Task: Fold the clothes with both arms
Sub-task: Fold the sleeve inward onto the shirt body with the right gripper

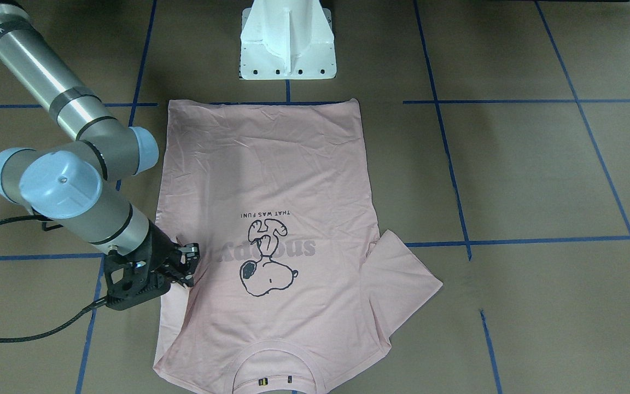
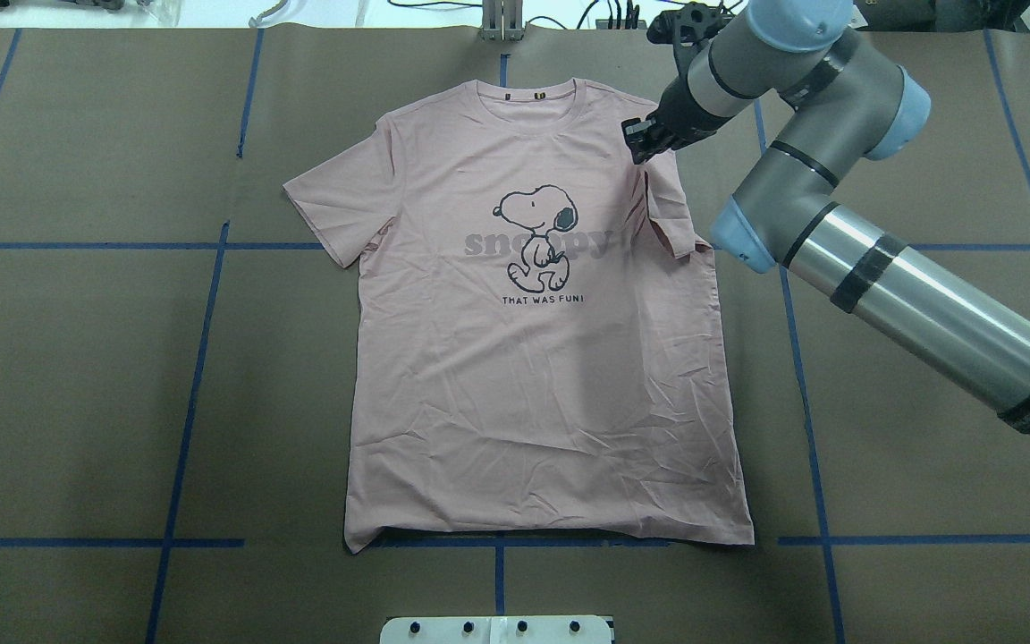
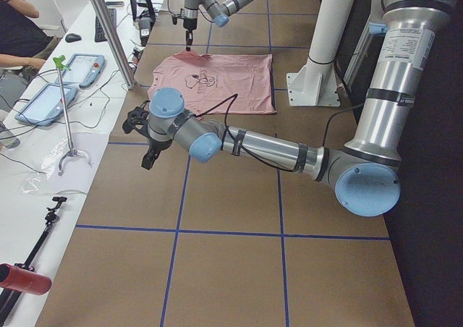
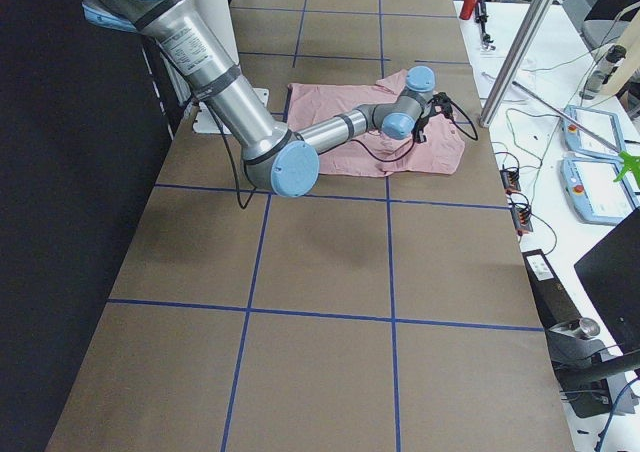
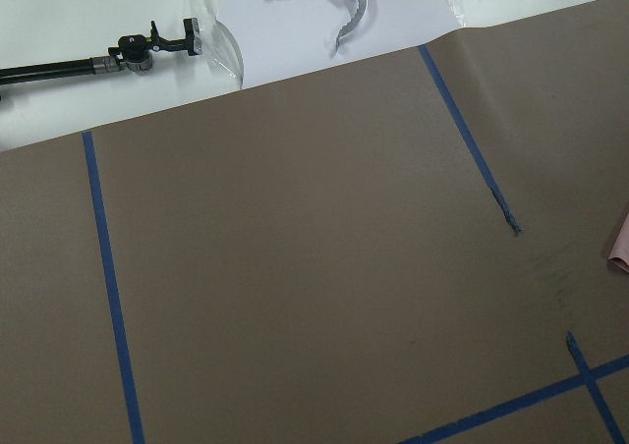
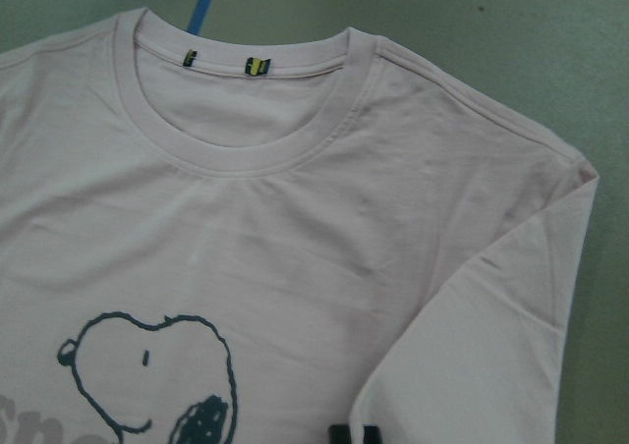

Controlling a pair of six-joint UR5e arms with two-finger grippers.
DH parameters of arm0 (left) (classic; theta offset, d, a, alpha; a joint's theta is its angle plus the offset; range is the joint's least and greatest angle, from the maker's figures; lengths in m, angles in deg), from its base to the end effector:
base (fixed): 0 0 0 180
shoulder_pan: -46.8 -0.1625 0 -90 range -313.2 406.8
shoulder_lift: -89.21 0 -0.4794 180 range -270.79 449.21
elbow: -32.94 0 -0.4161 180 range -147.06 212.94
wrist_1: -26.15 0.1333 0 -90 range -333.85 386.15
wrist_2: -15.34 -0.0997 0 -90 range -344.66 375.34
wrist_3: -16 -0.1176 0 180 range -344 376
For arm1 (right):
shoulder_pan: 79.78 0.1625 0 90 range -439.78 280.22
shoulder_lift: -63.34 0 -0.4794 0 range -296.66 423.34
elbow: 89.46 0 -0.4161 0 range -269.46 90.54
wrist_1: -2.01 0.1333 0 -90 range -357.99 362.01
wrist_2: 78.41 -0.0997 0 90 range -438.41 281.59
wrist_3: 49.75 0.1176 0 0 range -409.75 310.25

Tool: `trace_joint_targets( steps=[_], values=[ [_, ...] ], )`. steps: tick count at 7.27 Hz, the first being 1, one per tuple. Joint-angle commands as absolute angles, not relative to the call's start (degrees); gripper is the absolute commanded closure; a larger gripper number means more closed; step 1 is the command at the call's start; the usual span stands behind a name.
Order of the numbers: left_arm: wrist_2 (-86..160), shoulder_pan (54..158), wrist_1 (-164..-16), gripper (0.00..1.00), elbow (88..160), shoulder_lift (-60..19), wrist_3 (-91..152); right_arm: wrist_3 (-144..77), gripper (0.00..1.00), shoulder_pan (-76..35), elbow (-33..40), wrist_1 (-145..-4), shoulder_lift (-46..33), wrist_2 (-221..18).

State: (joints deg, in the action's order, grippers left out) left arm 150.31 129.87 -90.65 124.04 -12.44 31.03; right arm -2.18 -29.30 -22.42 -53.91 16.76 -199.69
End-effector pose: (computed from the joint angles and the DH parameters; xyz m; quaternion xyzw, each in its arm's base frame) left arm 0.0265 -0.6339 0.5409 0.2383 0.4128 0.0677 0.8765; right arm -0.4909 -0.7087 0.3424 0.1547 -0.4777 -0.0631 0.8625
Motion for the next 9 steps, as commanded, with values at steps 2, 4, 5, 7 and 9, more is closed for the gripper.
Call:
trace_joint_targets(
  steps=[2, 4, 5, 7, 9],
  values=[
    [150.3, 129.8, -90.7, 0.00, 124.1, -12.5, 31.3, -0.4, 0.43, -30.5, -26.9, -53.8, 20.3, -196.1],
    [150.1, 129.2, -90.7, 0.00, 124.1, -12.7, 31.2, 0.8, 0.00, -30.6, -27.0, -53.9, 20.7, -195.2],
    [149.9, 127.5, -90.7, 0.00, 124.2, -12.9, 32.5, 5.1, 0.00, -30.7, -27.0, -54.2, 21.5, -195.5],
    [140.6, 118.1, -90.8, 0.00, 124.2, -17.7, 48.2, 10.4, 0.00, -30.6, -21.8, -62.3, 21.7, -202.1],
    [131.2, 106.3, -90.7, 0.00, 123.3, -23.9, 68.5, 10.5, 0.00, -28.6, -7.0, -83.2, 18.4, -202.5]
  ],
)
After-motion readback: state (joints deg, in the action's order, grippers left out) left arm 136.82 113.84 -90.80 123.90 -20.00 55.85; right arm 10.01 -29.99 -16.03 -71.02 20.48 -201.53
